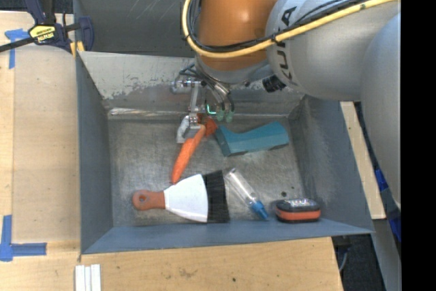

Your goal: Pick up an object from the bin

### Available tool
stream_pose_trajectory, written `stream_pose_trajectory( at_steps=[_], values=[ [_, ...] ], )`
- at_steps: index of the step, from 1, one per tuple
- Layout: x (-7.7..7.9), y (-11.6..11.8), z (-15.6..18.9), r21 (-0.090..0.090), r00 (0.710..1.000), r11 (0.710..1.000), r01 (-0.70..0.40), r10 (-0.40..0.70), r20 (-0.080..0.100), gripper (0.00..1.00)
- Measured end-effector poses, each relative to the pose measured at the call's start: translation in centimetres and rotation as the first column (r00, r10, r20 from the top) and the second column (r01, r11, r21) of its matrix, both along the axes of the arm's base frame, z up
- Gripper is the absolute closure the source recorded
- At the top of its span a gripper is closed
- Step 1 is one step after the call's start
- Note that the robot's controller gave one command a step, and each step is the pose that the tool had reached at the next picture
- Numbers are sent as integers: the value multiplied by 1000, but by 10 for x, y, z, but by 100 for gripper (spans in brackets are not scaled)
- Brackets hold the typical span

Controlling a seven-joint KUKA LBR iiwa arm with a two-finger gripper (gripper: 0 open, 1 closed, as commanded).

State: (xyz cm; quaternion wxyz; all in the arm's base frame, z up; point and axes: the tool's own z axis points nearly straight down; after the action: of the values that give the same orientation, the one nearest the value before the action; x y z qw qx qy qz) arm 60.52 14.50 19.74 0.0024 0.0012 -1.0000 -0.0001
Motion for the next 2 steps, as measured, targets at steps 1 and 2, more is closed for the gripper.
stream_pose_trajectory(
  at_steps=[1,2],
  values=[
    [2,-1,4,1,1000,1000,2,-2,8,0],
    [2,-21,-35,0,992,992,-126,126,11,0]
  ],
)
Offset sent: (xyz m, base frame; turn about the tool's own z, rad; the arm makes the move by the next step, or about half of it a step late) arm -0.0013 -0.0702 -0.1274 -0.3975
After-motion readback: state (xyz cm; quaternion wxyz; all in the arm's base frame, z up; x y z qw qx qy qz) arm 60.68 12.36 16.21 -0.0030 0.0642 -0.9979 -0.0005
